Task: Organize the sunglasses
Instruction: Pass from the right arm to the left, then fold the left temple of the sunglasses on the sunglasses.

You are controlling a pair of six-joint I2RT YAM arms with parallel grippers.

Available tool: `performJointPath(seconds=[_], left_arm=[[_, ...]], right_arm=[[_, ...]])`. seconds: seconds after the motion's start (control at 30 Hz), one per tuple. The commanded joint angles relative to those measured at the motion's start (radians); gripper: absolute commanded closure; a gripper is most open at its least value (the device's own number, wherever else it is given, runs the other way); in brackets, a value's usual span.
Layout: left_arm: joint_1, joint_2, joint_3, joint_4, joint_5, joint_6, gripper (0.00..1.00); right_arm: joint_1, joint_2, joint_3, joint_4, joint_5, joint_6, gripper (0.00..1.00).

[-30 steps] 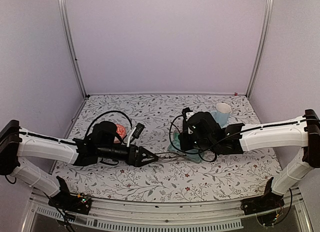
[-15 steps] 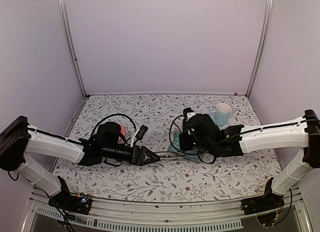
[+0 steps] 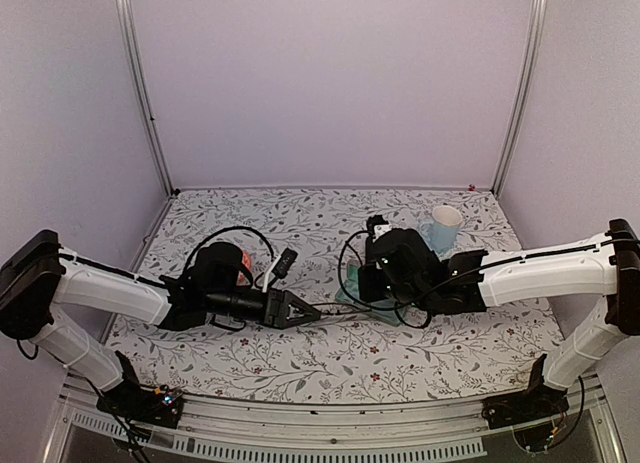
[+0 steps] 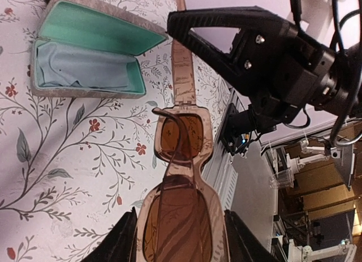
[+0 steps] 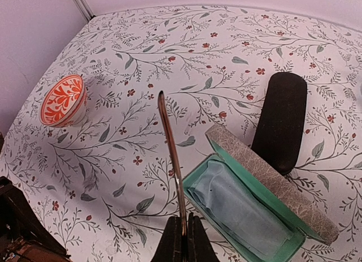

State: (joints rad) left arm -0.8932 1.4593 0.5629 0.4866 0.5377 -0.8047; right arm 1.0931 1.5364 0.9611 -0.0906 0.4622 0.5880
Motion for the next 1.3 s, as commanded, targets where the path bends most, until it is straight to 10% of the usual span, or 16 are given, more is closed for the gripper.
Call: performJointPath(seconds=[0.0, 0.37, 1.27], left_arm=[[0.017, 0.007, 0.023, 0.026, 0.007, 0.002, 0.64], [0.025, 0.034, 0.049, -0.007, 0.012, 0.054, 0.81], [0.028, 0.004, 0.082, -0.112, 0.043, 0.202, 0.85]], right_arm=[[0.015, -0.01, -0.009, 0.015, 0.009, 0.013, 1.0], [0.017, -0.049, -0.08, 0.144, -0.165, -0.073, 0.71], [0.017, -0.093, -0.193, 0.3, -0.658, -0.283, 0.46]])
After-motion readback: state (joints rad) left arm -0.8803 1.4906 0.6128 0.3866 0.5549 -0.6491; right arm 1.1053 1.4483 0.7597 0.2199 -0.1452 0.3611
